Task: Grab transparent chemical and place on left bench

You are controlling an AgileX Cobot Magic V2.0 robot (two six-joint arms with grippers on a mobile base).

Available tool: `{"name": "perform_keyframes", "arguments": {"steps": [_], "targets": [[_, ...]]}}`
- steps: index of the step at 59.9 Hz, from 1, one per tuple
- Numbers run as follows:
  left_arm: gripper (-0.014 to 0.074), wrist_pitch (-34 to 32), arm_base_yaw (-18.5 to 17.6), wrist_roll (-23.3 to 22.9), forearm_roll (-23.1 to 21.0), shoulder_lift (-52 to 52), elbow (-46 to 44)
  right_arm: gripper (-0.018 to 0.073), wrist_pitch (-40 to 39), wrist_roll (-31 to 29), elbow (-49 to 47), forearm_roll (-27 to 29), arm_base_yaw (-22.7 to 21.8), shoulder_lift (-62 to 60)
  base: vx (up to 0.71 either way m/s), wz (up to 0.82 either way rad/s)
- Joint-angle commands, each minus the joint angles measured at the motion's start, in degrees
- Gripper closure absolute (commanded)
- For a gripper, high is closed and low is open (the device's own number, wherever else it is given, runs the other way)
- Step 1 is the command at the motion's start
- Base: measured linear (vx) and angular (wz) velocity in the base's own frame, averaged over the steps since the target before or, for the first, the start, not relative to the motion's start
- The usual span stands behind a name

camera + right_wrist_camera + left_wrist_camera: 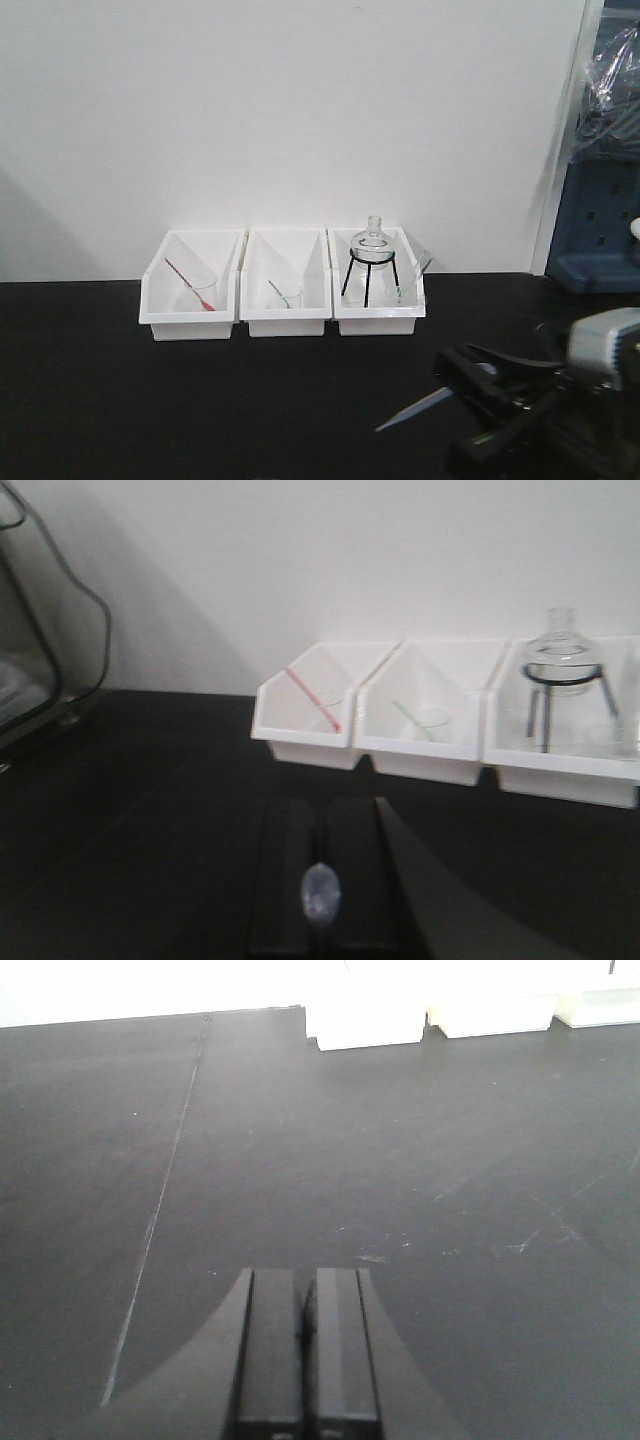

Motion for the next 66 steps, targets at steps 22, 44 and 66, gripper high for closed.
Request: {"name": "perform_keyframes", "arguments": {"steps": [22, 44, 66], "targets": [[0.06, -4.49, -0.1, -0.45, -0.04, -1.1, 0.93, 0.0559, -8.13, -0.85, -9.05, -1.98, 10.96, 20.45, 0.0, 0.0], [0.06, -4.49, -0.1, -0.45, -0.04, -1.1, 0.93, 0.0318, -19.75, -7.01, -9.05, -1.72, 10.96, 28.94, 0.0, 0.0], [0.06, -4.49, -0.1, -0.45, -0.04, -1.1, 0.93, 0.0019, -19.01, -8.36, -9.05, -1.74, 10.89, 27.26, 0.0, 0.0]]}}
